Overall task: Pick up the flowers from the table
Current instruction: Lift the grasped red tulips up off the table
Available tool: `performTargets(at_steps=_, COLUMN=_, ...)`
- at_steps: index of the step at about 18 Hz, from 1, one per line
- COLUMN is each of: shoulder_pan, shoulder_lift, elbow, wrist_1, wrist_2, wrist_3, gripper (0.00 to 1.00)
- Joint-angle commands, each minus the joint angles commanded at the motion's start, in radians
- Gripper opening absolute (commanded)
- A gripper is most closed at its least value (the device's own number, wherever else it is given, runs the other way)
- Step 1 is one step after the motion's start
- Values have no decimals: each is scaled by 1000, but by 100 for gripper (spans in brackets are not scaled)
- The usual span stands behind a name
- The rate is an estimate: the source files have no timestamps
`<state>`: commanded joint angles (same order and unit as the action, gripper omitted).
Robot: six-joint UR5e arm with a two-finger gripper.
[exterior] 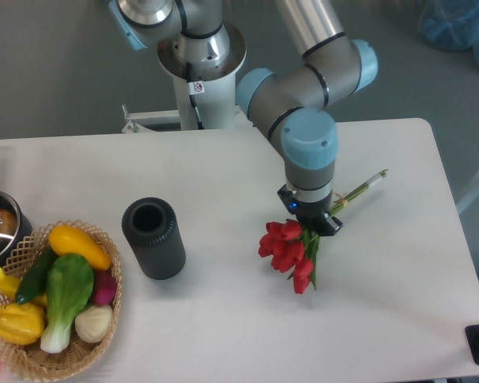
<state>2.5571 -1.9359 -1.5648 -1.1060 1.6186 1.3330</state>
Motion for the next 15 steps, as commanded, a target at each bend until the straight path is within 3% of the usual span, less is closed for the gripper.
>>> performTargets(at_steps=8, shoulder_pan=21, shoulder_lift=14, elbow=43, wrist_1=-18, wrist_2=-45, wrist_3=0, gripper=0)
performTargets(at_steps=13, shoulder_pan=69, shoulder_lift=54, elbow=106, wrist_1=-165, wrist_2=-89, wrist_3=18, gripper=0)
performTargets(at_steps=15, shoulder_pan=80, shoulder_lift=81, elbow=111, wrist_1=-187, wrist_2=-92, wrist_3=52, gripper=0)
